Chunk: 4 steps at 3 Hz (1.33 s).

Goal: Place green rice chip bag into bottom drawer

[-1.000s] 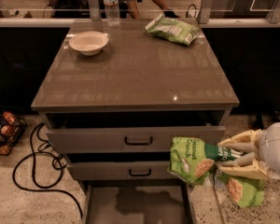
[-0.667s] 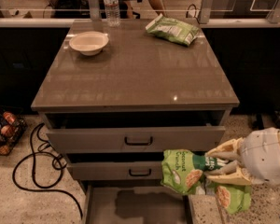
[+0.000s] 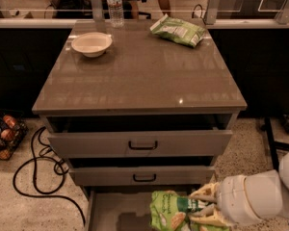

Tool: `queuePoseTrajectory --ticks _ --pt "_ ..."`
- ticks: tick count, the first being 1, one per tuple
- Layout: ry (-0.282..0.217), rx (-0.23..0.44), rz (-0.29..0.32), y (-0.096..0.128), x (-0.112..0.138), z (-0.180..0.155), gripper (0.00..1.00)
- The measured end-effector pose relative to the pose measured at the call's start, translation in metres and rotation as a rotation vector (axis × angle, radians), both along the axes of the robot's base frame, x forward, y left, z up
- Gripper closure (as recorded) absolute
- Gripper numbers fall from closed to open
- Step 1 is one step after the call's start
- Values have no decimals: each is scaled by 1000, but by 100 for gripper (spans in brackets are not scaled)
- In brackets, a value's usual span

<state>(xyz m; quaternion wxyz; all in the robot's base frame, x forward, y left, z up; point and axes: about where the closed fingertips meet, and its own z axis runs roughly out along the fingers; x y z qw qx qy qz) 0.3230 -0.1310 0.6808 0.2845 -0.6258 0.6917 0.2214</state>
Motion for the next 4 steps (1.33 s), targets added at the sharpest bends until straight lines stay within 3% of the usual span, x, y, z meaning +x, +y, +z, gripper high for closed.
queuePoseTrajectory --ticks 1,2,4 --pt "20 7 -26 27 -16 -46 100" --pt "1 -13 -88 40 -14 -80 100" --pt "5 11 -82 42 -5 -97 100"
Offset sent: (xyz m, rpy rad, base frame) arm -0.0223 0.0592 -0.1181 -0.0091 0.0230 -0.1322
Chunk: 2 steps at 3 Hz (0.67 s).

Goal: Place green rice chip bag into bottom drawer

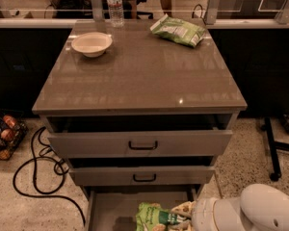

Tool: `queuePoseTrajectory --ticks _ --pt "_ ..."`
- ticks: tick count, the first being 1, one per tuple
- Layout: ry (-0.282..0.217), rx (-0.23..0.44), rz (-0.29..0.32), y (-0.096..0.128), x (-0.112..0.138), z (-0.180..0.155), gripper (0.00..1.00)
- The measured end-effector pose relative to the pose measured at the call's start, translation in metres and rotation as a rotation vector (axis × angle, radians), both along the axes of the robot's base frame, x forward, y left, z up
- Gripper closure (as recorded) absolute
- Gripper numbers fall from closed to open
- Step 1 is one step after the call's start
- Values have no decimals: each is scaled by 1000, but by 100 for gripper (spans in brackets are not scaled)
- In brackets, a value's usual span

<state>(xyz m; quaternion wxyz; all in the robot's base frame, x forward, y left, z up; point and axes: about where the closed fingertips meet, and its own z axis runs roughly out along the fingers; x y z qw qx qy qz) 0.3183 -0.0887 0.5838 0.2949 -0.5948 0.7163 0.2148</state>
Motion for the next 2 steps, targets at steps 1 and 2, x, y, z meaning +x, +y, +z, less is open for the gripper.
queuePoseTrajectory --ticks 1,2 --pt "-67 67 29 -5 39 -37 100" --pt "-98 144 72 -6 61 -79 100"
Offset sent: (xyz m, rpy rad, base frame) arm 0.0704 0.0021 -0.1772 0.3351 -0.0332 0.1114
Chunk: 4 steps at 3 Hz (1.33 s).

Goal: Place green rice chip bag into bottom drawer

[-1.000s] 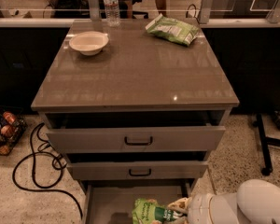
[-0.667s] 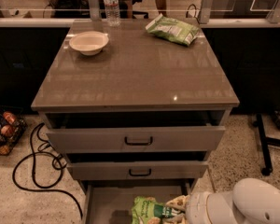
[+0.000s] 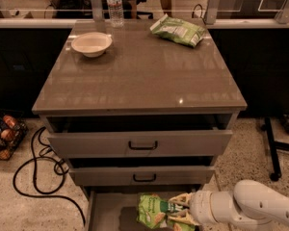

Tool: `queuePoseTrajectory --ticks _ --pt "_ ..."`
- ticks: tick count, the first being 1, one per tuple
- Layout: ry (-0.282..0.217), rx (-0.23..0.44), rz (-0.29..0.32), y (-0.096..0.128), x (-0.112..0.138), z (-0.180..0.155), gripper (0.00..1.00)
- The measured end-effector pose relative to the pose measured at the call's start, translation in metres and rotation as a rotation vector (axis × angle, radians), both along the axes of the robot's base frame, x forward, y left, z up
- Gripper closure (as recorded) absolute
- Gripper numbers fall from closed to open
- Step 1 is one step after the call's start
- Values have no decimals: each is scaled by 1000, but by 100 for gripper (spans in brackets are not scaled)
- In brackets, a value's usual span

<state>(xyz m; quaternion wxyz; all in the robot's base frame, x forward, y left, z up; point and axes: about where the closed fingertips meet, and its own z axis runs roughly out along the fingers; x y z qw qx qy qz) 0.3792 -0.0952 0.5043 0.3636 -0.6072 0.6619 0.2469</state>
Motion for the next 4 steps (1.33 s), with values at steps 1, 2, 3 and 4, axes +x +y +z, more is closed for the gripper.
queuePoseTrajectory --ticks 1,2,3,4 --pt "41 91 46 8 1 -52 100" --pt "85 140 78 16 -4 -85 100" --pt "137 143 89 27 -6 -110 100" --pt "137 143 89 27 -6 -110 100"
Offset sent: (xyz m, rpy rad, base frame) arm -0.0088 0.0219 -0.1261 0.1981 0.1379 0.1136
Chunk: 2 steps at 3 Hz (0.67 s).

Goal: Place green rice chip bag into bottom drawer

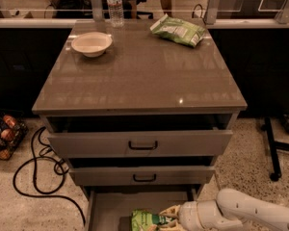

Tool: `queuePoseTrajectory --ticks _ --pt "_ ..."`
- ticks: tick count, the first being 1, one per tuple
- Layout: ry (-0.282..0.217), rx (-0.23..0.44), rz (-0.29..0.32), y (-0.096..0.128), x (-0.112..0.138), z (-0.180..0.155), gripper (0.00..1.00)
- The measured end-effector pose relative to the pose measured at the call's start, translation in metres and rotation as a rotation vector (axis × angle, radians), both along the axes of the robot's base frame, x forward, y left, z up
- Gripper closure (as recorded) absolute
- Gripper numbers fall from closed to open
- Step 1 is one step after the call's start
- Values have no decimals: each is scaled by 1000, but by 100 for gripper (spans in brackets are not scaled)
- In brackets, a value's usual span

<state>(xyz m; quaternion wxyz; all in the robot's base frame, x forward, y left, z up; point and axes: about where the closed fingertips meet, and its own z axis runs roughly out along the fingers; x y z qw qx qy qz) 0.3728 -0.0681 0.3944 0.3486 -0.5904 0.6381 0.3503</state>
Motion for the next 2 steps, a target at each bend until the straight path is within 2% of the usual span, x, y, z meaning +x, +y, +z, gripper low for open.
queuePoseTrajectory --ticks 1,2 --pt "-4 -27 -12 5 7 -18 100" --pt "-9 -82 -31 14 17 -51 100"
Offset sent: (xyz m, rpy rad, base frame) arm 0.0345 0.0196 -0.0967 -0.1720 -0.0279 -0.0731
